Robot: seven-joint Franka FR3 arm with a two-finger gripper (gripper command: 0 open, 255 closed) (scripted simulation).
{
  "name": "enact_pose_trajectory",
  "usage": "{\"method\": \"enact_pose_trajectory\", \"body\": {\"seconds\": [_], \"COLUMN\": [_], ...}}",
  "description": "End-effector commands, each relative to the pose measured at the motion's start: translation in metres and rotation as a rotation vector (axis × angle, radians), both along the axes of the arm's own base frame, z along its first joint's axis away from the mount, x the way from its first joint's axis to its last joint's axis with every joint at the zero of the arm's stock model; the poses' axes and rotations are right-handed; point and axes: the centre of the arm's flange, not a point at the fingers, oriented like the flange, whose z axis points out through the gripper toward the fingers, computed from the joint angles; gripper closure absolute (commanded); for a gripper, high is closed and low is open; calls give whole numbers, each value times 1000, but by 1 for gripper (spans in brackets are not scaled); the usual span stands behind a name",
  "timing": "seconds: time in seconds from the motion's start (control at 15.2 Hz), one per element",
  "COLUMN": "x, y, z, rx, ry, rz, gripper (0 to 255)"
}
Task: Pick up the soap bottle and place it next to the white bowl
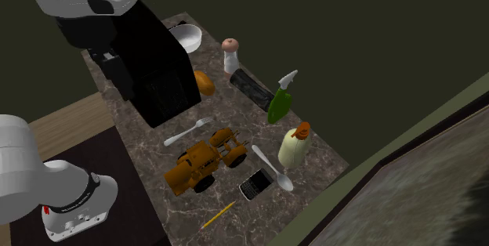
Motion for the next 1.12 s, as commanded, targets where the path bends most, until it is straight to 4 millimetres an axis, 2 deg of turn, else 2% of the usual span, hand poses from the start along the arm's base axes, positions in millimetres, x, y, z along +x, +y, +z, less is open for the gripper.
{"method": "enact_pose_trajectory", "body": {"seconds": [0.0,1.06], "x": [0,152], "y": [0,-143], "z": [0,-56], "rx": [0,67], "ry": [0,-12], "rz": [0,7], "gripper": [0,0]}}
